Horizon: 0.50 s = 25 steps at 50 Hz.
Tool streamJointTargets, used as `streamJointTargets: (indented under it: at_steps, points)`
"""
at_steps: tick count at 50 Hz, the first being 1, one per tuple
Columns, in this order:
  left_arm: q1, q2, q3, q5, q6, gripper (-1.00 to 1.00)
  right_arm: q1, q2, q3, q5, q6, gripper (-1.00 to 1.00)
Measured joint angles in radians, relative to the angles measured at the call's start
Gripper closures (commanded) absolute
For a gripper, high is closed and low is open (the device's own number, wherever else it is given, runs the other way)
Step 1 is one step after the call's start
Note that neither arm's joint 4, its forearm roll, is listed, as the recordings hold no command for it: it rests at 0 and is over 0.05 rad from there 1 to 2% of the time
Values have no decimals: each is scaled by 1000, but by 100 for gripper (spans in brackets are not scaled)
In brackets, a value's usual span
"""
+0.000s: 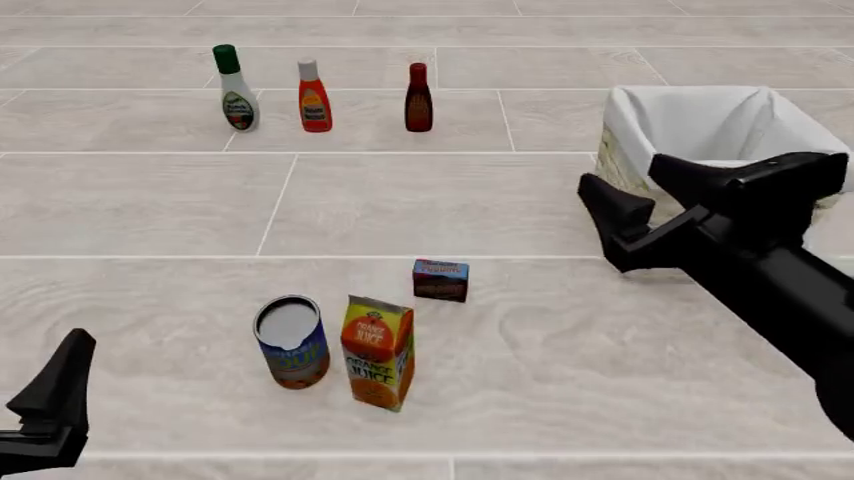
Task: Pick the chocolate pudding and place it in the basket.
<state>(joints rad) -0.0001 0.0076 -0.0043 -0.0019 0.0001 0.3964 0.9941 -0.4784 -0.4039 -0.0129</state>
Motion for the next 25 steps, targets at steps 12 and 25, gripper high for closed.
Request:
streamJointTargets:
  at_steps: [12,25]
  points:
    - [0,0,0,0,0,-100,25,155,-96,4,32,-100]
    - [0,0,0,0,0,-100,44,274,-195,47,34,-100]
